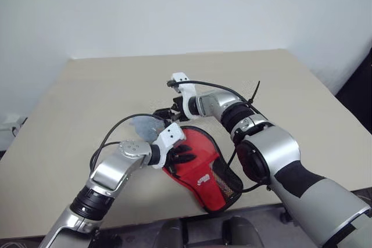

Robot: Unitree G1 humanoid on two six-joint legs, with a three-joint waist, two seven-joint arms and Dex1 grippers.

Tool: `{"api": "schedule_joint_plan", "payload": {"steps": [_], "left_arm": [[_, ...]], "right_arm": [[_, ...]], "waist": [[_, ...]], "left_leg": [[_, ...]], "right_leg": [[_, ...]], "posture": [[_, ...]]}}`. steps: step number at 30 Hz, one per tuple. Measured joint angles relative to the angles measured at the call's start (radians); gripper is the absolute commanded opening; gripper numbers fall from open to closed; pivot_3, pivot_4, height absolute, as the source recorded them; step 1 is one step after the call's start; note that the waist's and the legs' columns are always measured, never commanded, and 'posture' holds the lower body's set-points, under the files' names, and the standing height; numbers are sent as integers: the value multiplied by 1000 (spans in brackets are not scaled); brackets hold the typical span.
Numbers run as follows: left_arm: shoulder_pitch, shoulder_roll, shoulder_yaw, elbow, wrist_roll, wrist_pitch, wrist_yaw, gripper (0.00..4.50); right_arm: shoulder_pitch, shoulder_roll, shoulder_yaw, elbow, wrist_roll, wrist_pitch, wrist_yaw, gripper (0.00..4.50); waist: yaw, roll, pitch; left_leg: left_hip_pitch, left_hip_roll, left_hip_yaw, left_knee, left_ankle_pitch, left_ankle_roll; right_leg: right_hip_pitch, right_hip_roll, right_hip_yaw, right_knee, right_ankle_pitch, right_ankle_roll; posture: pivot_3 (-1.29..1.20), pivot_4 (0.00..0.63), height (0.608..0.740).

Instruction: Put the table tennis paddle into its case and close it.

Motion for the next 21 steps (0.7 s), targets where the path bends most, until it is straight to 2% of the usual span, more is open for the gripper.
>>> {"api": "schedule_joint_plan", "payload": {"steps": [4,12,16,21], "left_arm": [[5,1,17,-2,-7,-11,-15,1422],[29,62,71,-10,-64,2,-90,1422],[33,145,113,-18,-81,12,-138,1422],[60,246,190,-37,-118,1,-226,1422]], "right_arm": [[-7,-27,-13,0,-2,-19,7,4473],[-23,-173,17,-9,-31,-22,91,4473],[15,-255,72,-39,-74,-21,177,4473],[138,-366,175,-129,-136,-31,343,4473]], "waist": [[0,0,0],[-1,0,0],[0,0,1],[0,0,1]], "left_leg": [[-1,0,0,0,0,0],[-3,0,0,0,0,0],[-6,0,1,0,1,0],[-14,0,0,2,1,0]], "right_leg": [[-1,0,0,0,0,0],[-2,1,1,0,0,0],[-4,4,1,0,1,0],[-9,5,2,0,2,2]], "posture": [[0,0,688],[0,0,688],[0,0,688],[0,0,688]]}}
